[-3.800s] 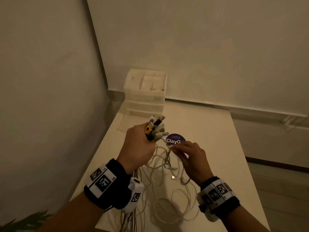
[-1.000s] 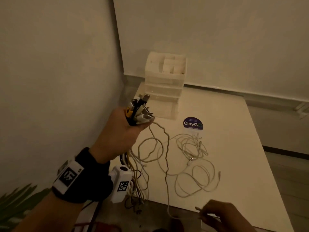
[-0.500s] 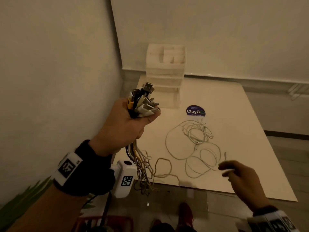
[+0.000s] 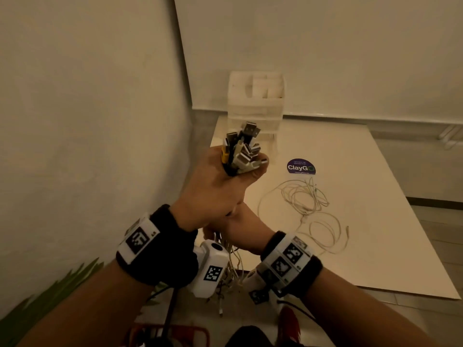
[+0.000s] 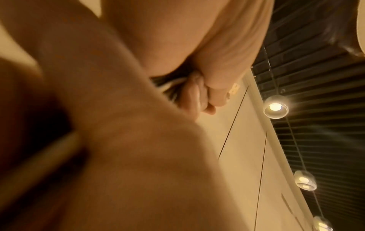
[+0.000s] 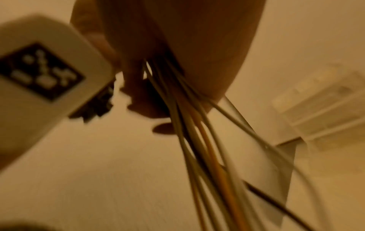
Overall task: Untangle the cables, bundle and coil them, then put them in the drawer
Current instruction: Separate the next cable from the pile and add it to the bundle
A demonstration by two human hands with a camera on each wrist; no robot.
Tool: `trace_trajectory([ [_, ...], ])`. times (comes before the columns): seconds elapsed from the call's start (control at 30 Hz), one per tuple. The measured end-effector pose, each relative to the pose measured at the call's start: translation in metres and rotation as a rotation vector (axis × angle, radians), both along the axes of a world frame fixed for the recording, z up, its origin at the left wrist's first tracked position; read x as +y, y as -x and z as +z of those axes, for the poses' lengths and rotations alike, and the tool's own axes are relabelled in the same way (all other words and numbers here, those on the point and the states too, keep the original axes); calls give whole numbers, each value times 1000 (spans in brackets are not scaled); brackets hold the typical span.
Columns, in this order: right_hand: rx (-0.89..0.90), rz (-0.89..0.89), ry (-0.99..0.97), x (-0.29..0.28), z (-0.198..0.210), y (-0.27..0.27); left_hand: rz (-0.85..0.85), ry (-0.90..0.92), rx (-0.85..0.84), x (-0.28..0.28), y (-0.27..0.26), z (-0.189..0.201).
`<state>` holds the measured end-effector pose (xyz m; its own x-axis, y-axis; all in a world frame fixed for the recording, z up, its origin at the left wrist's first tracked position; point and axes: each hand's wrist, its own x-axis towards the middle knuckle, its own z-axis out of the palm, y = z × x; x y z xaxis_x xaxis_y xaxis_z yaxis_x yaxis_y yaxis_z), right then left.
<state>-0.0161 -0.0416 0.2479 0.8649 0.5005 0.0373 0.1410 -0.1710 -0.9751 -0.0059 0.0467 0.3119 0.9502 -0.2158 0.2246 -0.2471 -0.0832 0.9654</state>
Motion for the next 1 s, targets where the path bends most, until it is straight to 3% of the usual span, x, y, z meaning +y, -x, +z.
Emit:
trace_trajectory([
  [0.07, 14, -25, -2, 4, -12, 0, 3, 12, 12, 4, 1, -1],
  [0.2, 45, -34, 151, -3, -55, 1, 36, 252, -2, 24, -6, 13],
  [0.3, 117, -114, 224, -13, -88, -2, -4, 267, -53, 30, -16, 20],
  [0.47, 226, -176, 244, -11, -126, 6, 87, 371, 31, 30, -23, 17],
  [0.77, 243, -208, 336, -39, -151, 30, 98, 347, 113, -14, -30, -5],
  [0.87, 224, -147, 393, -58, -151, 35, 54, 310, 202, -28, -32, -10],
  [1.0, 163, 90, 465, -111, -141, 36, -48, 262, 233, -40, -31, -17],
])
